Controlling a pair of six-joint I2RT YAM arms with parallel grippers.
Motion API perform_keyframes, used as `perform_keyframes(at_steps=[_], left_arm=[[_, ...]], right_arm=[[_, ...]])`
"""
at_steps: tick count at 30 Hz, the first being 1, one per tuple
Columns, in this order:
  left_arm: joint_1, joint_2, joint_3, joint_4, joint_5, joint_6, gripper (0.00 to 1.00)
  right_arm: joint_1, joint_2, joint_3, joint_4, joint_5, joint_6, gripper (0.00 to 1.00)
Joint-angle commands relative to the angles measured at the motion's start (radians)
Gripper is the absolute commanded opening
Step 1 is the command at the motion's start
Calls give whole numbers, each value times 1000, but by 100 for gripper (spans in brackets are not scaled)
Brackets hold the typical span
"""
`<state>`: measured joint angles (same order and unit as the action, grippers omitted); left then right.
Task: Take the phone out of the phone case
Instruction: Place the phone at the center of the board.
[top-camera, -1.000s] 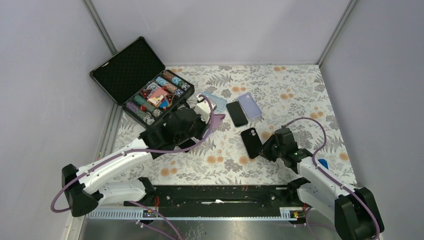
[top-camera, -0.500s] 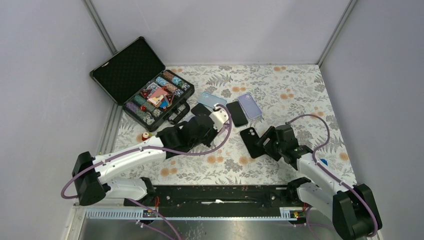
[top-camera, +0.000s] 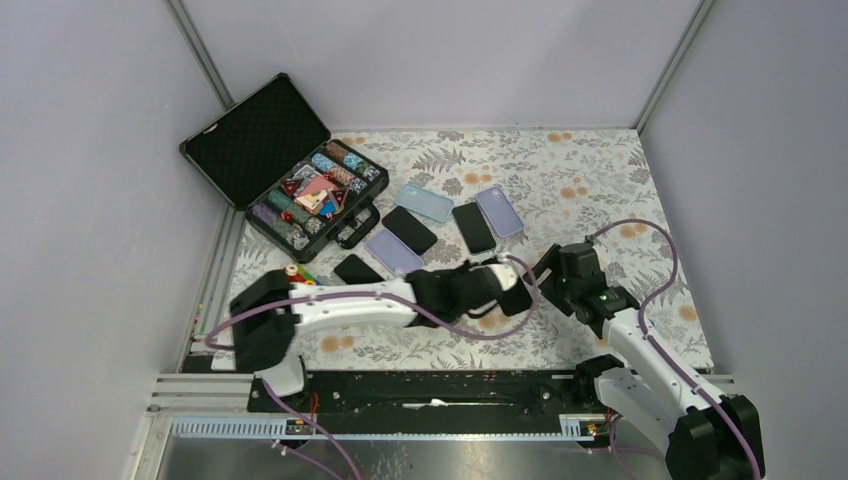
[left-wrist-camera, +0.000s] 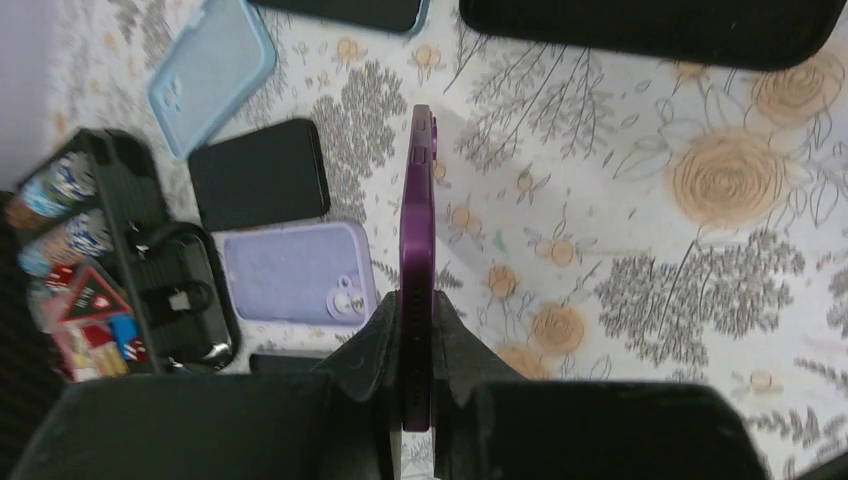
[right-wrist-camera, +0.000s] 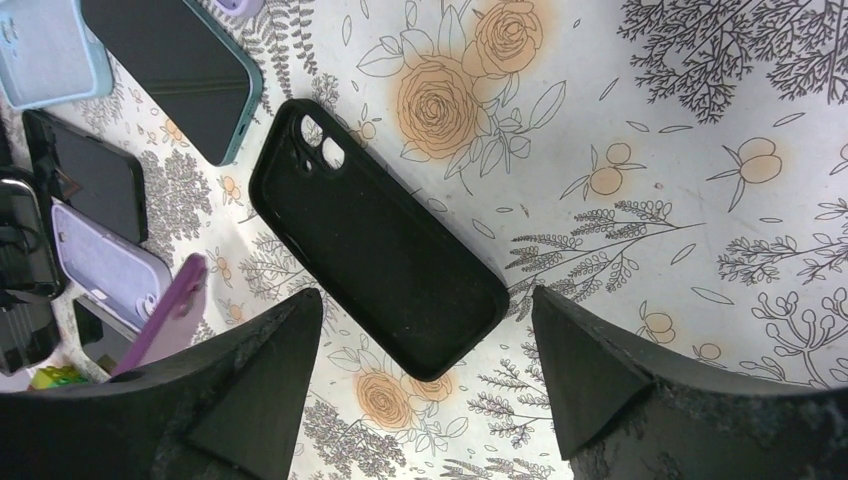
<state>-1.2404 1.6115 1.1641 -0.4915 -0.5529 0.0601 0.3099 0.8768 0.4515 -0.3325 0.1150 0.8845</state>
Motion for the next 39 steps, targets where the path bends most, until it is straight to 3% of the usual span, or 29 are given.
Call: perform_keyframes(at_steps=[1, 15, 25, 36, 39], left_arm=[[-84, 116, 125, -27, -256, 28, 0], [-177, 191, 49, 28, -167, -88, 1], [-230, 335, 38, 58, -114, -195, 20], [-232, 350, 1, 142, 59, -175, 28], [-232, 351, -4, 158, 76, -193, 37]], right_arm=[[-20, -39, 7, -22, 24, 30, 83], [-142, -40, 69, -74, -67, -73, 82], [-177, -146, 145, -183, -111, -140, 81], [-184, -241, 132, -230, -153, -136, 81], [-184, -258, 133, -249, -141, -131, 81]])
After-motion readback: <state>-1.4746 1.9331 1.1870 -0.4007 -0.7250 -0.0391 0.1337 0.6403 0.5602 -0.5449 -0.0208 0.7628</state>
